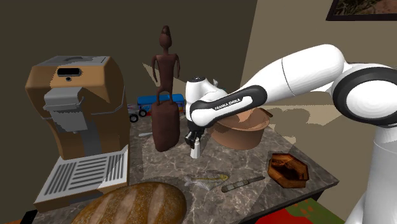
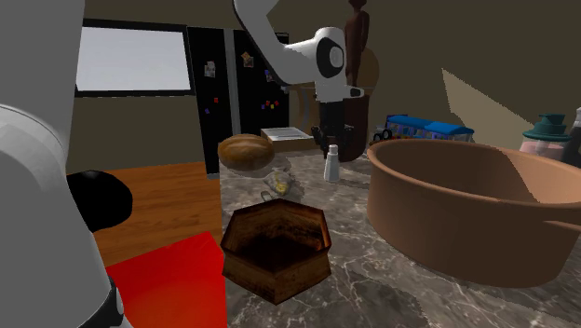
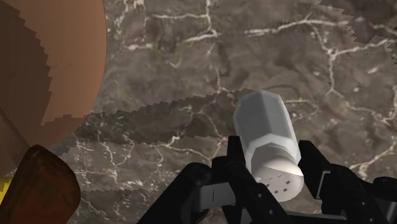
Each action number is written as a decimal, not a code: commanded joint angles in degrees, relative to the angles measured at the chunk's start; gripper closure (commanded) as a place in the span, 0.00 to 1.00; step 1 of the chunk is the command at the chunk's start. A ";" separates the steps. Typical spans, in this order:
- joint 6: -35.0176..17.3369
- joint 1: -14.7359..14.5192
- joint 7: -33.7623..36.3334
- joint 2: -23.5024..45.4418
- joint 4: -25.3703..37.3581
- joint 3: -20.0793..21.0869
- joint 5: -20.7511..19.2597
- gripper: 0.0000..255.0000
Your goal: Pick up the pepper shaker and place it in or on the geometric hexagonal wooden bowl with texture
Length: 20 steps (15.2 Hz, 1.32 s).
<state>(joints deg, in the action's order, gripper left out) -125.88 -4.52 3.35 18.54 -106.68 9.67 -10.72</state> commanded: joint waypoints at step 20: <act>9.99 0.20 -1.83 -4.42 5.73 0.53 1.71 1.00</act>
<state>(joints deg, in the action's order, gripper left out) -116.67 -4.34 1.67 14.42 -101.45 10.18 -9.12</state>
